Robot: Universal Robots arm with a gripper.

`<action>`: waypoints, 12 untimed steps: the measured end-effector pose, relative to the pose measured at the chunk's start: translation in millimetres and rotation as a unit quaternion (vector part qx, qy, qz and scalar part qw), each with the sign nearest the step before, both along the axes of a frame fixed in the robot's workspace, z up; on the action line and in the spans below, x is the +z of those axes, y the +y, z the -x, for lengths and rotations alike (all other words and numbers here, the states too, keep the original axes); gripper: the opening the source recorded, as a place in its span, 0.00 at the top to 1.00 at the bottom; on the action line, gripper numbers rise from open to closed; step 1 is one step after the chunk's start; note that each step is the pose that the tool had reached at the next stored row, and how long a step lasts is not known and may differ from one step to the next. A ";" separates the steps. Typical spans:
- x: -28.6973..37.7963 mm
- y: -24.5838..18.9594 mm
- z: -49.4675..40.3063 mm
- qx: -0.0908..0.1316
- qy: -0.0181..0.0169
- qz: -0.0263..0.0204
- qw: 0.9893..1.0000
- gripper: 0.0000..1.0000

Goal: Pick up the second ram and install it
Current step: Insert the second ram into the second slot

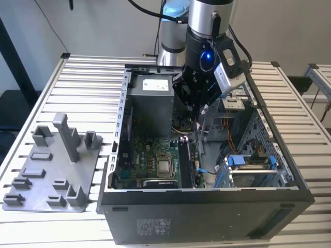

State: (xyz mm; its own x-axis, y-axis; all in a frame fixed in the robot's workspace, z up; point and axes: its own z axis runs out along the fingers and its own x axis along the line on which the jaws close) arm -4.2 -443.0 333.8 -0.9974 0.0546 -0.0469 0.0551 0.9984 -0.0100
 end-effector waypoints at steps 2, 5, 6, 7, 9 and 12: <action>-0.1 -0.6 0.0 0.000 0.000 0.000 1.000 0.86; -0.4 -4.6 0.2 0.003 0.000 0.000 1.000 0.86; -0.7 -6.1 0.4 0.005 0.000 0.000 1.000 0.86; -1.5 -7.3 0.9 0.006 0.000 0.000 1.000 0.86; -5.1 -7.6 2.6 0.007 0.000 0.000 1.000 0.86; -10.5 -7.6 3.9 0.007 0.000 0.000 1.000 0.86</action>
State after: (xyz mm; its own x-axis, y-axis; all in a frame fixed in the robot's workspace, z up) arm -8.1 -450.5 323.3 -0.9981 0.0408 -0.0469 0.0413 0.9991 -0.0100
